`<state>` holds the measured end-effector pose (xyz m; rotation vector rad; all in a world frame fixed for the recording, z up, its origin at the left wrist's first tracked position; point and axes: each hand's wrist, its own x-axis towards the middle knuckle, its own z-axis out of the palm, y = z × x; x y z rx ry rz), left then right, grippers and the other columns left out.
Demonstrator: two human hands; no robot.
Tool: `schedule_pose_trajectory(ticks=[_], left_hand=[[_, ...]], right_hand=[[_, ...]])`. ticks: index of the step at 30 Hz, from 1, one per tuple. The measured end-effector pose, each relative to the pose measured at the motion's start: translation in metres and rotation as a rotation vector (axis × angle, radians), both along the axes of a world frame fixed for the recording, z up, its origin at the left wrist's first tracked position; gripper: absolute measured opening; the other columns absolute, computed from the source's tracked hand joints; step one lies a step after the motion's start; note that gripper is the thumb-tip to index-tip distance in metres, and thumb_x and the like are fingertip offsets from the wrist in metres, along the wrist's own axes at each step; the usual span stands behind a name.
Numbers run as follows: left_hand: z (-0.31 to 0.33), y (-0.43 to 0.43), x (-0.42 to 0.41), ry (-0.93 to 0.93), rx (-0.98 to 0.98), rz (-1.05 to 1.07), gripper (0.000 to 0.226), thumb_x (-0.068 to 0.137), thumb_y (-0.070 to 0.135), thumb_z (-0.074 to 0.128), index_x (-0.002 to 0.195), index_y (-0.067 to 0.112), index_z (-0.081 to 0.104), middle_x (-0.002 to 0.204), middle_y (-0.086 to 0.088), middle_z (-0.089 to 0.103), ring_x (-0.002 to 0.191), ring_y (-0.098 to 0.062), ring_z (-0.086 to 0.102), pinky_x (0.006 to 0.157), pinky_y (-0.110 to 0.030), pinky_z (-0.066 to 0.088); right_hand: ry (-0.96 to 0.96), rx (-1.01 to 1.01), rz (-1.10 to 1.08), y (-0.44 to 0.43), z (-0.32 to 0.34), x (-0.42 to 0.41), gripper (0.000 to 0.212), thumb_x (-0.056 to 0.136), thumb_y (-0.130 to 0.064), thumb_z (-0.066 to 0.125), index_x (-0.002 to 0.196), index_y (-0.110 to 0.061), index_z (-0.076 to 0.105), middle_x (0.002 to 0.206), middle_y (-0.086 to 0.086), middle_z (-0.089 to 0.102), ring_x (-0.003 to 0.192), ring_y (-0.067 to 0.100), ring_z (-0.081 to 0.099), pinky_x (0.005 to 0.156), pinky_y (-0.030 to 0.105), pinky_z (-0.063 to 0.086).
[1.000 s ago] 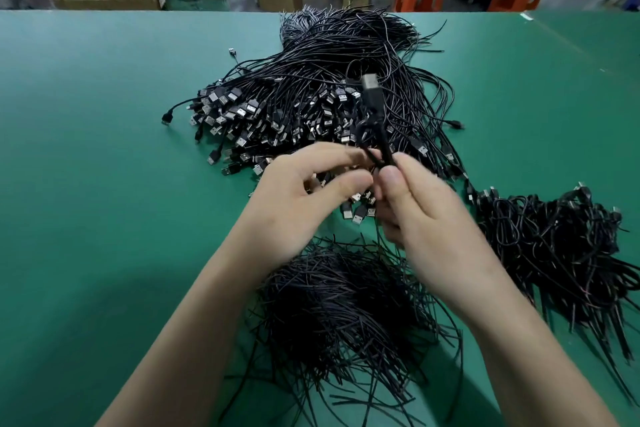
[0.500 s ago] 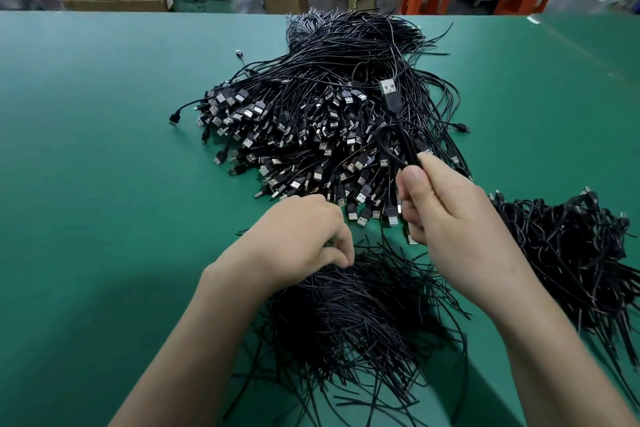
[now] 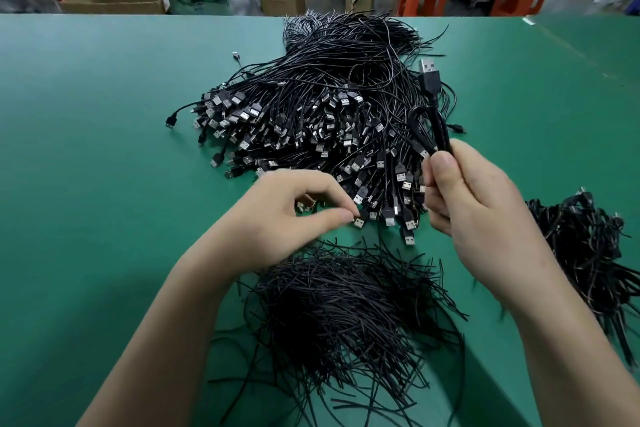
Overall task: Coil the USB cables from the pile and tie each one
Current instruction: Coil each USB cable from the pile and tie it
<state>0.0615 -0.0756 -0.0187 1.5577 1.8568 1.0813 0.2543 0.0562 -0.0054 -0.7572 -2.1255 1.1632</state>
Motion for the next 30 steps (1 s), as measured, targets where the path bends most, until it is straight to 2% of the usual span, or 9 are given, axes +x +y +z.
schedule_pose_trajectory(ticks=[2, 5, 9, 13, 16, 20, 24, 27, 30], left_hand=[[0.003, -0.001, -0.002, -0.11, 0.046, 0.059, 0.01, 0.097, 0.019, 0.072, 0.095, 0.028, 0.077, 0.091, 0.008, 0.079, 0.086, -0.018, 0.073, 0.077, -0.031, 0.059], [0.007, -0.002, -0.001, -0.351, 0.112, 0.171, 0.012, 0.096, 0.014, 0.071, 0.101, 0.022, 0.077, 0.087, 0.0, 0.08, 0.085, -0.012, 0.077, 0.077, -0.015, 0.056], [0.012, 0.002, 0.014, -0.532, 0.139, 0.21, 0.011, 0.095, 0.017, 0.073, 0.098, 0.024, 0.081, 0.088, -0.004, 0.081, 0.083, -0.013, 0.077, 0.066, -0.016, 0.056], [0.013, 0.008, 0.03, -0.612, 0.136, 0.176, 0.013, 0.095, 0.016, 0.072, 0.089, 0.02, 0.082, 0.088, -0.005, 0.081, 0.081, -0.012, 0.077, 0.066, -0.016, 0.054], [0.013, 0.01, 0.032, -0.689, 0.173, 0.158, 0.011, 0.089, 0.022, 0.072, 0.09, 0.015, 0.081, 0.087, -0.005, 0.08, 0.081, -0.012, 0.075, 0.072, -0.015, 0.055], [0.01, 0.009, 0.03, -0.817, 0.194, 0.069, 0.021, 0.086, 0.026, 0.07, 0.098, 0.015, 0.083, 0.09, -0.005, 0.079, 0.089, -0.013, 0.074, 0.084, -0.018, 0.055], [0.005, 0.013, 0.03, -0.814, 0.219, 0.075, 0.024, 0.073, 0.031, 0.078, 0.095, 0.026, 0.085, 0.1, 0.001, 0.08, 0.102, -0.009, 0.073, 0.092, -0.019, 0.054], [0.002, 0.016, 0.033, -0.83, 0.288, 0.064, 0.017, 0.073, 0.03, 0.077, 0.085, 0.022, 0.084, 0.094, 0.004, 0.079, 0.095, -0.007, 0.072, 0.088, -0.019, 0.054], [-0.002, 0.018, 0.037, -0.852, 0.329, 0.04, 0.015, 0.076, 0.029, 0.076, 0.085, 0.021, 0.083, 0.08, 0.001, 0.074, 0.081, -0.009, 0.07, 0.081, -0.021, 0.055]], right_hand=[[0.016, 0.004, 0.005, -0.001, 0.002, 0.001, 0.036, 0.11, -0.037, 0.035, 0.079, -0.023, 0.046, 0.059, -0.011, 0.04, 0.055, 0.012, 0.035, 0.053, 0.04, 0.033], [0.051, 0.027, 0.047, -0.008, 0.005, -0.001, 0.035, 0.11, -0.038, 0.036, 0.077, -0.028, 0.045, 0.06, -0.009, 0.043, 0.054, 0.012, 0.037, 0.05, 0.037, 0.034], [-0.008, 0.14, 0.093, -0.023, 0.005, -0.01, 0.03, 0.104, -0.048, 0.035, 0.078, -0.034, 0.042, 0.067, 0.001, 0.053, 0.055, 0.025, 0.046, 0.049, 0.047, 0.041], [-0.104, 0.279, 0.046, -0.029, 0.0, -0.016, 0.028, 0.103, -0.049, 0.031, 0.082, -0.03, 0.035, 0.06, -0.003, 0.052, 0.05, 0.018, 0.045, 0.047, 0.043, 0.04], [-0.145, 0.341, -0.012, -0.03, -0.002, -0.017, 0.031, 0.102, -0.051, 0.028, 0.082, -0.028, 0.032, 0.061, -0.003, 0.053, 0.052, 0.022, 0.048, 0.05, 0.048, 0.045], [-0.06, 0.229, -0.014, -0.032, -0.001, -0.017, 0.034, 0.103, -0.049, 0.03, 0.08, -0.026, 0.039, 0.06, -0.004, 0.054, 0.049, 0.018, 0.047, 0.046, 0.042, 0.042], [0.031, 0.061, 0.062, -0.032, -0.001, -0.018, 0.034, 0.108, -0.04, 0.035, 0.078, -0.028, 0.044, 0.059, -0.01, 0.05, 0.049, 0.008, 0.039, 0.05, 0.03, 0.033], [0.077, -0.031, 0.132, -0.034, -0.001, -0.019, 0.034, 0.109, -0.036, 0.037, 0.078, -0.027, 0.046, 0.056, -0.012, 0.046, 0.049, 0.007, 0.038, 0.052, 0.031, 0.032], [0.089, -0.071, 0.173, -0.034, 0.0, -0.019, 0.034, 0.109, -0.034, 0.038, 0.079, -0.025, 0.049, 0.057, -0.013, 0.047, 0.049, 0.006, 0.04, 0.052, 0.027, 0.032]])
